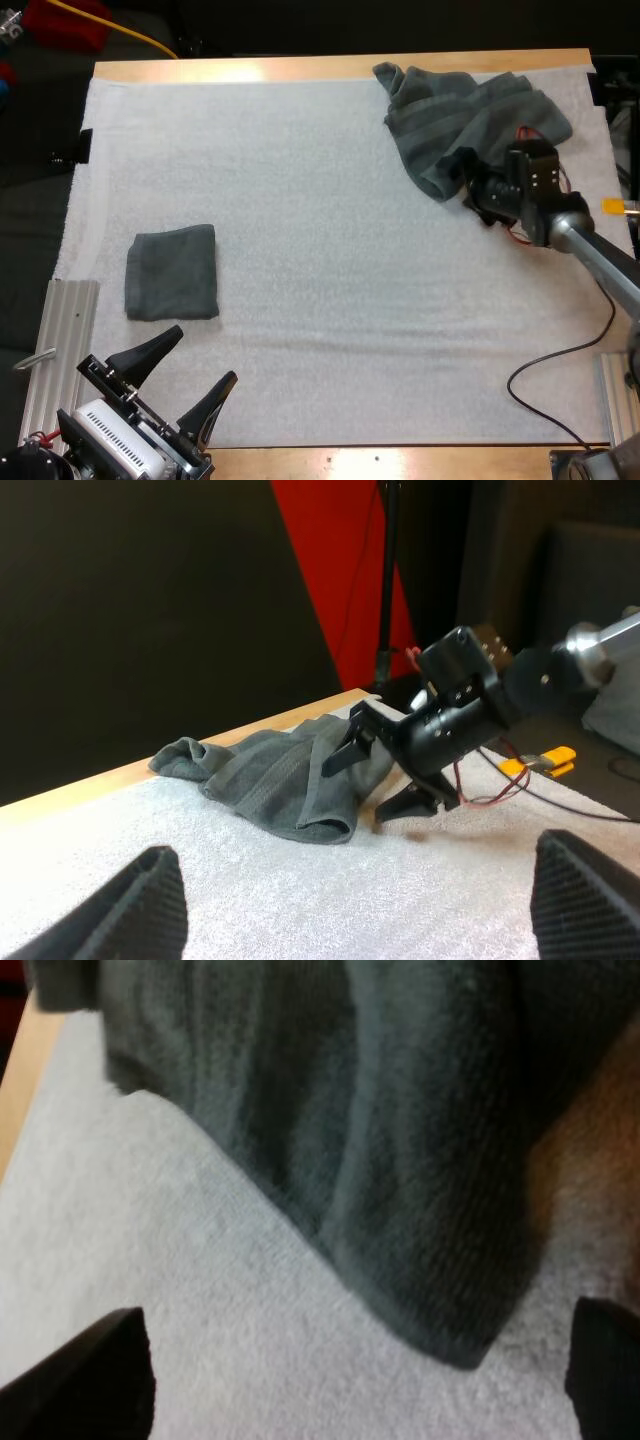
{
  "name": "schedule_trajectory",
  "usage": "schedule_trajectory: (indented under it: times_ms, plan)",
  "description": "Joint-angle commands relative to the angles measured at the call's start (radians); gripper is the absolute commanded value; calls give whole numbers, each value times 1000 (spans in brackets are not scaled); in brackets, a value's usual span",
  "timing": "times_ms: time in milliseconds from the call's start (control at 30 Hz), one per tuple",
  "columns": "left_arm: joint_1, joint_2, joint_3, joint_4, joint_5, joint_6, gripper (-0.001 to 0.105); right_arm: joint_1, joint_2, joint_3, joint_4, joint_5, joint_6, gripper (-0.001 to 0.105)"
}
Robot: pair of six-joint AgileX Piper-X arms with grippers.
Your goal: Pick towel from pile, fold and stack
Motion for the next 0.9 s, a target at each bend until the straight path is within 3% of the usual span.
schedule_trajectory:
  times_ms: [0,200,400,633,867]
  plan:
    - [-5,2,-7,2,8,-5,69,7,15,-9,-37,-9,19,81]
    - [-5,2,-7,2,8,-5,69,28,96,-9,-151,-10,117,81]
    - [-5,2,-7,2,8,-5,69,33,134,-9,-192,0,127,77]
    - [-5,2,-7,2,8,-5,69,33,134,-9,-193,10,125,46]
    - [-5,2,-7,2,8,-5,69,33,133,-9,-193,-66,116,8]
